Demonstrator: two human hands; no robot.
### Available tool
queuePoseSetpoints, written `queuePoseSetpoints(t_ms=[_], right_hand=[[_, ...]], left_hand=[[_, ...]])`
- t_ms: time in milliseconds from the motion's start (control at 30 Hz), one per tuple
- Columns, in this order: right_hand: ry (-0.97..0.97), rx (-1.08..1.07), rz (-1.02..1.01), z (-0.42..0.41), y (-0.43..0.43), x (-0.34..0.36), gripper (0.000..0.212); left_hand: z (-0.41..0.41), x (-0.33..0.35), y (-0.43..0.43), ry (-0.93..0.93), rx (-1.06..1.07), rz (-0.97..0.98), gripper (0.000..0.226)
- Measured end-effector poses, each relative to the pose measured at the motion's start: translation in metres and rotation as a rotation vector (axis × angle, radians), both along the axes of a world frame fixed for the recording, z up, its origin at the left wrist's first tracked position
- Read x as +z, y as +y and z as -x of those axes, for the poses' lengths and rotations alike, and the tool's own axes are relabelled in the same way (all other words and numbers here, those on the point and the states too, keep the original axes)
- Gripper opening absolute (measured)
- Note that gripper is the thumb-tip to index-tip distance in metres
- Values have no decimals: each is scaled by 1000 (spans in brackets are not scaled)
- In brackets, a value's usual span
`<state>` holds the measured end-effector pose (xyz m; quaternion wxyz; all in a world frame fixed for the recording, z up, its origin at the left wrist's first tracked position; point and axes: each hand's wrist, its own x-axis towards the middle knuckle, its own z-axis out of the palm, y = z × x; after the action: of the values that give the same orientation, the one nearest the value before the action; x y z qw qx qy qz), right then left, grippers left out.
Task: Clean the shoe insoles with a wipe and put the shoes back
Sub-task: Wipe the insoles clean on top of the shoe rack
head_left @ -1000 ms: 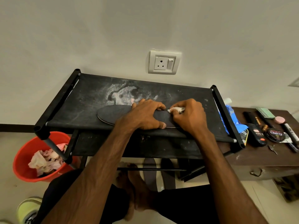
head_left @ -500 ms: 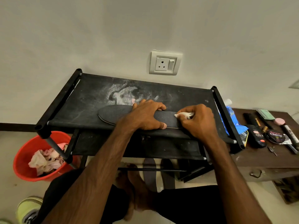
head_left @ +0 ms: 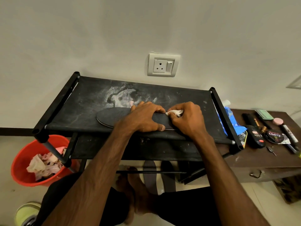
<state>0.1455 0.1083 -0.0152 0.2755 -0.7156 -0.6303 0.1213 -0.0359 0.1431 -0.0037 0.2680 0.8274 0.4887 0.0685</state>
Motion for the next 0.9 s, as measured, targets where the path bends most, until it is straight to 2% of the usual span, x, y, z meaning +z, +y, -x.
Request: queuePoseSetpoints(t_ms=[233,367,533,600,700,900], right_hand=[[46,-124,42,-35,-8,3,12],[34,-124,78,-44,-21,1,11],[80,-131,-134,-37,-27,0,10],[71,-84,-156,-29,-20,-1,9],[21,-26,-105,-24,-12,-3,10],[29,-48,7,-36,-20,2,9]], left_hand=[[0,-1,1,-25,17,11,64],[1,0,0,-30,21,17,64],[0,1,0,-18,19,15,65],[0,1,0,-7,19,20,65],[-1,1,0,12,16,25,65],[0,-1,1,3,20,23,65]])
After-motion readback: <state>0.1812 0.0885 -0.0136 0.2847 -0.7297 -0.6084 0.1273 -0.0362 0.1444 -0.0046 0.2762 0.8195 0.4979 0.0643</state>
